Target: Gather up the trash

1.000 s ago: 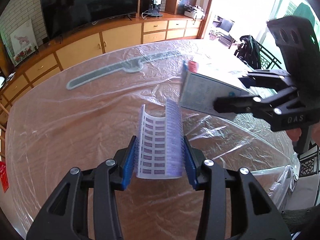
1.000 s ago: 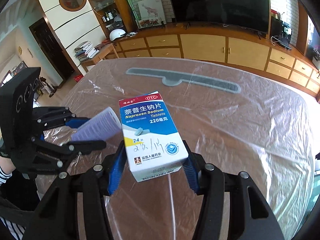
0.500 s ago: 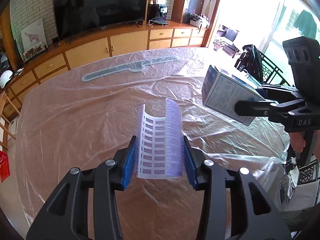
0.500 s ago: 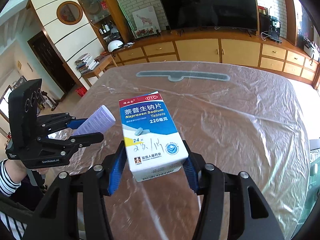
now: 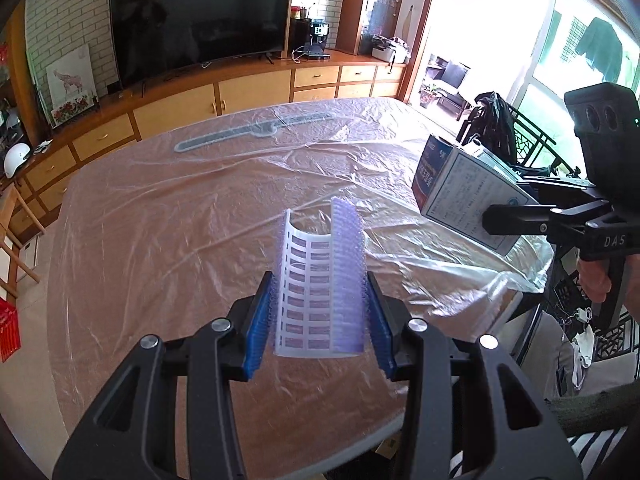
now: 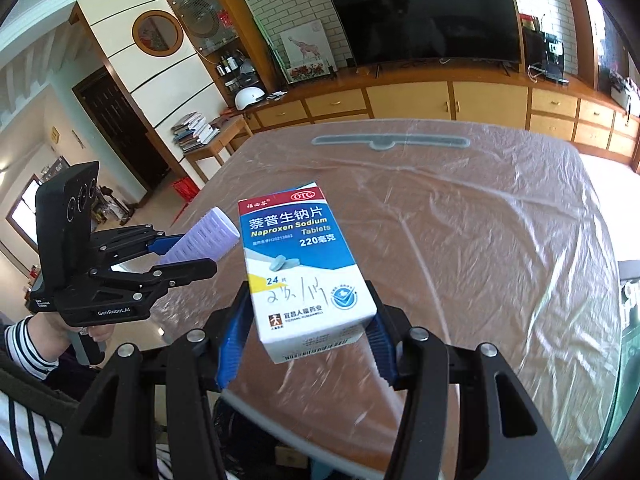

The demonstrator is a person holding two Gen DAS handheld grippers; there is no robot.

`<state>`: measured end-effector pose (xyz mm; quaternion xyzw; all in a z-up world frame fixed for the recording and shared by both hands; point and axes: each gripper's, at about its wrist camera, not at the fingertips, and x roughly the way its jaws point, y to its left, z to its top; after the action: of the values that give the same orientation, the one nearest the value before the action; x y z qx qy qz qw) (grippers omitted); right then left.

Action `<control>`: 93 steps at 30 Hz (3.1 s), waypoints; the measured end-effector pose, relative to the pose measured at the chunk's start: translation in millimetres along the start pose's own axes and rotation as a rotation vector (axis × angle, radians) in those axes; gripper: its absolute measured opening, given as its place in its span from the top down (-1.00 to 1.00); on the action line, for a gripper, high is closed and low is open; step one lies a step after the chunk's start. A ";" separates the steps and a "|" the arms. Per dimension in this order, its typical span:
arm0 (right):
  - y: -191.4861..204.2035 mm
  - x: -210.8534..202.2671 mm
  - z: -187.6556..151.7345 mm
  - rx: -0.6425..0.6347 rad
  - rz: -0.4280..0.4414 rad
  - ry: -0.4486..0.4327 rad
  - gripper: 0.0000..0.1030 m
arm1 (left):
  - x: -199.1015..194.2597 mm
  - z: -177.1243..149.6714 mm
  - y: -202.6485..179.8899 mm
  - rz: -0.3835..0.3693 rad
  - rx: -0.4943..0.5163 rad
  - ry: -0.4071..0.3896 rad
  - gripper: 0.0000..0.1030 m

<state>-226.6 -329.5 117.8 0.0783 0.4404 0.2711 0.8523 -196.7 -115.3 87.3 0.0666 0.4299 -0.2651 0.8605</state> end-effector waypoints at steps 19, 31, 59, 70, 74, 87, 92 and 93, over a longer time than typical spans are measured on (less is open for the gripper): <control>16.5 -31.9 -68.5 0.031 0.133 0.093 0.00 | -37.0 -54.0 -45.9 -0.058 0.064 0.035 0.13; 28.3 -38.1 -108.6 -0.010 0.147 0.184 0.00 | -45.0 -89.6 -75.5 -0.103 0.143 0.101 0.13; 24.9 60.3 -186.5 -0.070 -0.020 0.447 0.00 | 58.9 -162.5 -87.3 -0.067 0.140 0.394 0.13; 9.0 77.0 -192.9 -0.005 -0.076 0.458 -0.53 | 69.7 -161.5 -81.0 -0.074 0.104 0.382 -0.53; 6.8 67.6 -191.8 0.037 -0.057 0.466 -0.60 | 67.8 -160.3 -76.0 -0.093 0.081 0.423 -0.54; -43.0 -47.1 -36.8 0.103 -0.119 0.019 -0.92 | -38.0 -32.4 13.7 -0.068 -0.109 -0.019 -0.97; -118.1 -10.5 23.2 0.108 -0.459 -0.092 -0.92 | 3.1 12.9 94.6 0.193 -0.249 -0.076 -0.97; -134.7 1.9 33.7 0.115 -0.501 -0.076 -0.92 | 18.7 22.8 112.5 0.227 -0.261 -0.064 -0.97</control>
<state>-146.0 -438.2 86.5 0.0250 0.4282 0.0228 0.9031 -113.7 -35.0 74.2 -0.0061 0.4227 -0.1102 0.8995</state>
